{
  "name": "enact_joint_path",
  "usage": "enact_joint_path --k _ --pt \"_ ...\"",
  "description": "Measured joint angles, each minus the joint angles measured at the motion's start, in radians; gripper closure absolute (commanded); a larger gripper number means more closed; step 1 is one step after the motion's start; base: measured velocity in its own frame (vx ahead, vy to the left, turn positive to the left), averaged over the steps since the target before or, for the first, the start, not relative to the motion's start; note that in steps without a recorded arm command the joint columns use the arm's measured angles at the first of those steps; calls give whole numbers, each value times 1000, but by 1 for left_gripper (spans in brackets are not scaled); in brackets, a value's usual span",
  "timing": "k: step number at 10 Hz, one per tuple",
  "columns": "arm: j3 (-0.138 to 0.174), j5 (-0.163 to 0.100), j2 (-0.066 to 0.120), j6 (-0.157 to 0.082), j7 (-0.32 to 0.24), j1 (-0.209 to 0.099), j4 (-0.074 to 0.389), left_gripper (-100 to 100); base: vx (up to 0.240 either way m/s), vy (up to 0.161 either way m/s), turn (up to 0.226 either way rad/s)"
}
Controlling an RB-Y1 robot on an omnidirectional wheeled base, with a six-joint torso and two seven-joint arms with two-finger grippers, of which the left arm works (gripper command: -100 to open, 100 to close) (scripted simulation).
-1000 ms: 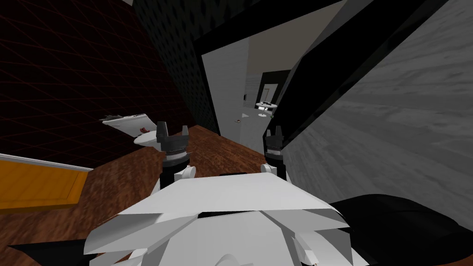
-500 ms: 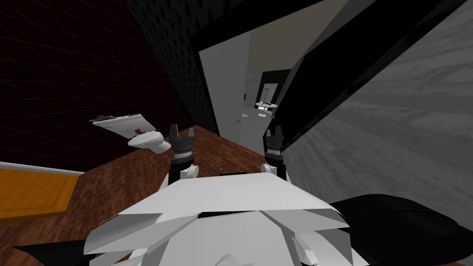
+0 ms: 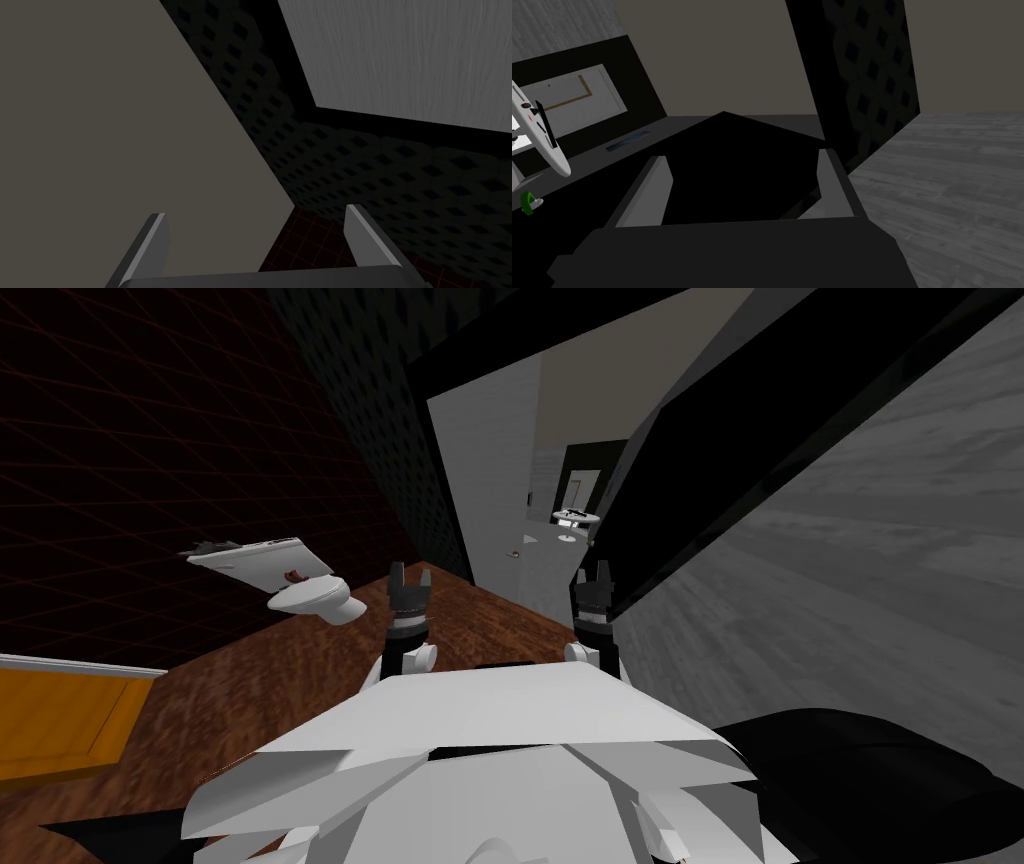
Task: Push the door open
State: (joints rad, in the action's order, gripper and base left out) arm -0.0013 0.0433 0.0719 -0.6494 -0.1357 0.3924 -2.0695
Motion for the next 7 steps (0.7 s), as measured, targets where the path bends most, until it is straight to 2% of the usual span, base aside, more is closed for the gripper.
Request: enact_joint_path --k 2,7 --pt "-3 -1 10 -9 -7 -11 43 -100 94 4 -18" --pt "-32 13 15 -17 -9 -52 152 -100 99 -5 -18"
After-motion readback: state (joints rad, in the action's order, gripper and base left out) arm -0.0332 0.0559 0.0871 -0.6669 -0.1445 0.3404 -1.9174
